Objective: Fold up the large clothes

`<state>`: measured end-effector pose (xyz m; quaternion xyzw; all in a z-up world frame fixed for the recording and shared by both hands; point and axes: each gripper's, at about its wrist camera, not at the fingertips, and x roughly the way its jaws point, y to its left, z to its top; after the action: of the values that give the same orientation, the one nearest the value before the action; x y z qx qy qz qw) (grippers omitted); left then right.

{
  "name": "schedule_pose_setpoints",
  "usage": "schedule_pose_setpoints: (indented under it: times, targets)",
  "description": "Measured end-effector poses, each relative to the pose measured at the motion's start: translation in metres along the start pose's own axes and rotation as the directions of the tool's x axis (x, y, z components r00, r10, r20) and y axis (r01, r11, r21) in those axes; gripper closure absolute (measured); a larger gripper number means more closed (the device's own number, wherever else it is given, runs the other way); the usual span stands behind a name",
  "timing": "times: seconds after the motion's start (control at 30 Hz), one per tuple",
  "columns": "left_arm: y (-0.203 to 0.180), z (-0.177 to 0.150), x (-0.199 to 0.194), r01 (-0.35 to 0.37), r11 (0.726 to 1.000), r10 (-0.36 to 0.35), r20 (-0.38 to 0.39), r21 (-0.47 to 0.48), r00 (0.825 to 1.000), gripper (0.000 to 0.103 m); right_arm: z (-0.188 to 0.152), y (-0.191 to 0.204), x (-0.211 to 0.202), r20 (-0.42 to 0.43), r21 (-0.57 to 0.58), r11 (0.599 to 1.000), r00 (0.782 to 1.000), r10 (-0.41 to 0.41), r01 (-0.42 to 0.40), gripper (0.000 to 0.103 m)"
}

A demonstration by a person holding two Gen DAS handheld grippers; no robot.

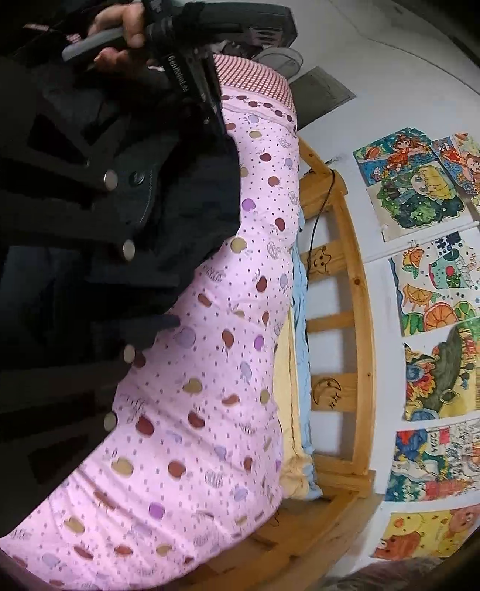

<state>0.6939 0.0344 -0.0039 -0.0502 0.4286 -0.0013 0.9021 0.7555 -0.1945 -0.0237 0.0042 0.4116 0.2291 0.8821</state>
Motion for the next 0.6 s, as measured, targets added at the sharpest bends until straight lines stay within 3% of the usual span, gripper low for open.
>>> schedule_pose_setpoints:
  times: [0.23, 0.3, 0.43, 0.6]
  targets:
    - [0.006, -0.030, -0.047, 0.055, 0.994, -0.054, -0.014, 0.091, 0.998, 0.097, -0.024, -0.001, -0.057, 0.037, -0.029, 0.999, 0.999, 0.038, -0.037, 0.096]
    - [0.003, -0.048, -0.052, 0.051, 0.986, -0.046, -0.032, 0.158, 0.998, 0.097, -0.037, -0.002, -0.069, 0.029, -0.039, 0.998, 0.998, 0.052, -0.050, 0.096]
    - [-0.005, -0.080, -0.039, 0.030, 0.965, -0.003, -0.106, 0.259, 0.994, 0.098, -0.062, 0.002, -0.077, -0.021, -0.102, 0.994, 0.999, 0.042, -0.044, 0.097]
    - [-0.013, -0.100, -0.012, 0.000, 0.952, 0.047, -0.149, 0.305, 0.988, 0.098, -0.088, 0.006, -0.058, -0.112, -0.133, 0.991, 0.994, 0.012, -0.027, 0.099]
